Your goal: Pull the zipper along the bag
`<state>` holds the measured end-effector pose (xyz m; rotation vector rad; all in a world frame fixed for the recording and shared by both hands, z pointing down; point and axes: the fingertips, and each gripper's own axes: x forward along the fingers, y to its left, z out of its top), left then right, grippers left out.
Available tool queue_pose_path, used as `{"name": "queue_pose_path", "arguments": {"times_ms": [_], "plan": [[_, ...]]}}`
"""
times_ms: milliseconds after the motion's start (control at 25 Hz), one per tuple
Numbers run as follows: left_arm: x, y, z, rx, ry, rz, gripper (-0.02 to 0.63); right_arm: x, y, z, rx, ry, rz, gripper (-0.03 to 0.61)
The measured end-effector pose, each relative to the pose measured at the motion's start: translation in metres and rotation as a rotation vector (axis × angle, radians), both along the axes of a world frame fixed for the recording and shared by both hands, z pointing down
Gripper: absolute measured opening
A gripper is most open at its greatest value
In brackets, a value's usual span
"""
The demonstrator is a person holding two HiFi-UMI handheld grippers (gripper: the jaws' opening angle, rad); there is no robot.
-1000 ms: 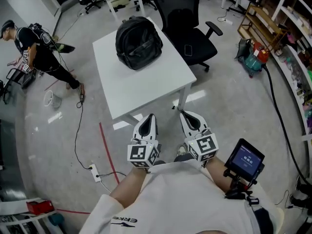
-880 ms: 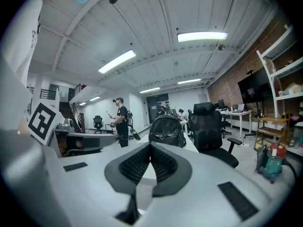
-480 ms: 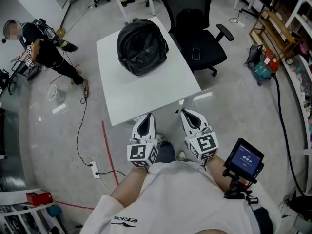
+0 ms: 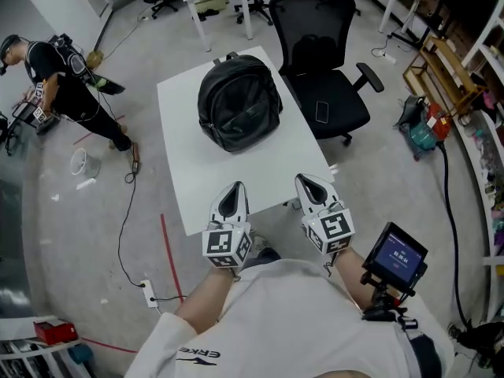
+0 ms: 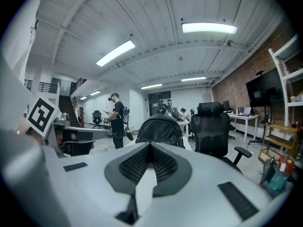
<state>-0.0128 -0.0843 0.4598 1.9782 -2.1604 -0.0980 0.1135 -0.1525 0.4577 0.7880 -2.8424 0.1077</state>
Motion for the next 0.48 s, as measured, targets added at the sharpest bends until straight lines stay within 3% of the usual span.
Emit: {"name": "queue_pose_path", "arguments": {"times_ms": [480], "plan": [[-0.09, -0.051, 0.003, 0.0, -0.004, -0.027, 0.003, -0.066, -0.084, -0.006, 0.048, 0.037, 0.052, 0.003]]}}
